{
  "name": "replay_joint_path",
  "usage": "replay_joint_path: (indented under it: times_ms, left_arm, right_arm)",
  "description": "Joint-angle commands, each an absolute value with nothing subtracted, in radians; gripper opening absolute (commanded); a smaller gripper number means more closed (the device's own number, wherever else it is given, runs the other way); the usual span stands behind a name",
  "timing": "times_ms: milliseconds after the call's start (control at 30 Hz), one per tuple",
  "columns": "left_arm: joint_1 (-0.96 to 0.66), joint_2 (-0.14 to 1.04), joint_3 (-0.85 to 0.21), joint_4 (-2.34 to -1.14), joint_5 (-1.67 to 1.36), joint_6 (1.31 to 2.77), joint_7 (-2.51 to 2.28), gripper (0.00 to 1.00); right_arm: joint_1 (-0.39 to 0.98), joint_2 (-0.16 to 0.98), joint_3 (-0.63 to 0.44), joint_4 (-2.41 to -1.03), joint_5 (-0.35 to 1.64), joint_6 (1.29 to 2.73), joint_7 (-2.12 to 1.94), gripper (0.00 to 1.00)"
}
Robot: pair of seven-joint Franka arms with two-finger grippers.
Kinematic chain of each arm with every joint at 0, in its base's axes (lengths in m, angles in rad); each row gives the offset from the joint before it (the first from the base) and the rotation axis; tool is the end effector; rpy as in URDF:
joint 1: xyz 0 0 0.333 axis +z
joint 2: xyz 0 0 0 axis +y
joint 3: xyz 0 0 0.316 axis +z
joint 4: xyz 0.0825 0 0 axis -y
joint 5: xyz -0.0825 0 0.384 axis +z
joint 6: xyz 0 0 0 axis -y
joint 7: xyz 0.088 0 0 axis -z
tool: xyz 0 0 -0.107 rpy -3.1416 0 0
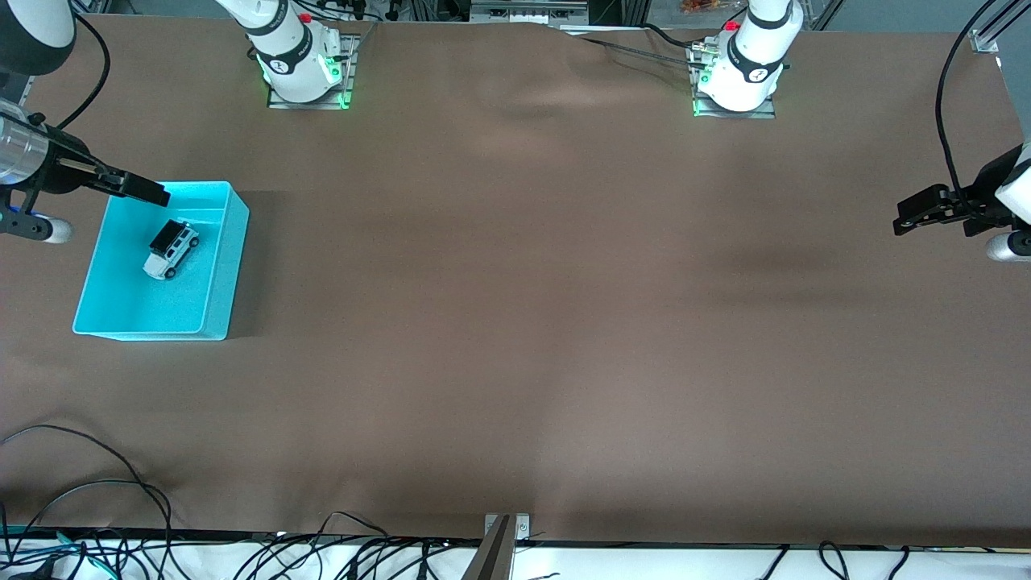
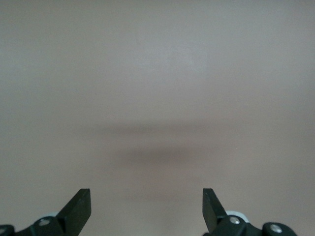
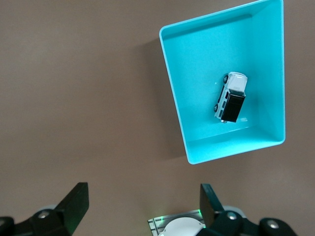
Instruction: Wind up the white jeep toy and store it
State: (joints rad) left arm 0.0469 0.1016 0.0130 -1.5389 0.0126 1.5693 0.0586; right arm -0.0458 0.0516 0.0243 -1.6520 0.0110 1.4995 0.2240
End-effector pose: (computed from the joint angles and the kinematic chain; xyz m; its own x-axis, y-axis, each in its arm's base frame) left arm 0.5820 0.0359 0.5816 0.9974 0.0012 -0.0718 0.0005 -1.0000 -0.0097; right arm 0.5546 -0.0110 0.5527 0.9495 -0.2416 -0.2003 -0.2399 -0.9702 0.0332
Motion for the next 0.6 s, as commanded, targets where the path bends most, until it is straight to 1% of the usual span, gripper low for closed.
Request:
replay_joint_path:
  times_ms: [0, 267, 567]
  left_arm:
    - [0.044, 0.101, 0.017, -1.537, -0.015, 1.560, 0.066, 1.00]
    - [0.044, 0.101, 0.017, -1.536, -0.015, 1.560, 0.064, 1.00]
    - [0.044, 0.101, 0.017, -1.536, -0.015, 1.560, 0.064, 1.00]
  right_arm:
    - [-0.035, 0.071, 0.015, -1.597, 0.051, 1.468, 0.202, 1.00]
    - [-0.037, 0.046, 0.020, -1.598, 0.049, 1.482, 0.167, 1.00]
    - [-0.038, 0.046, 0.021, -1.595, 0.043, 1.476, 0.130, 1.00]
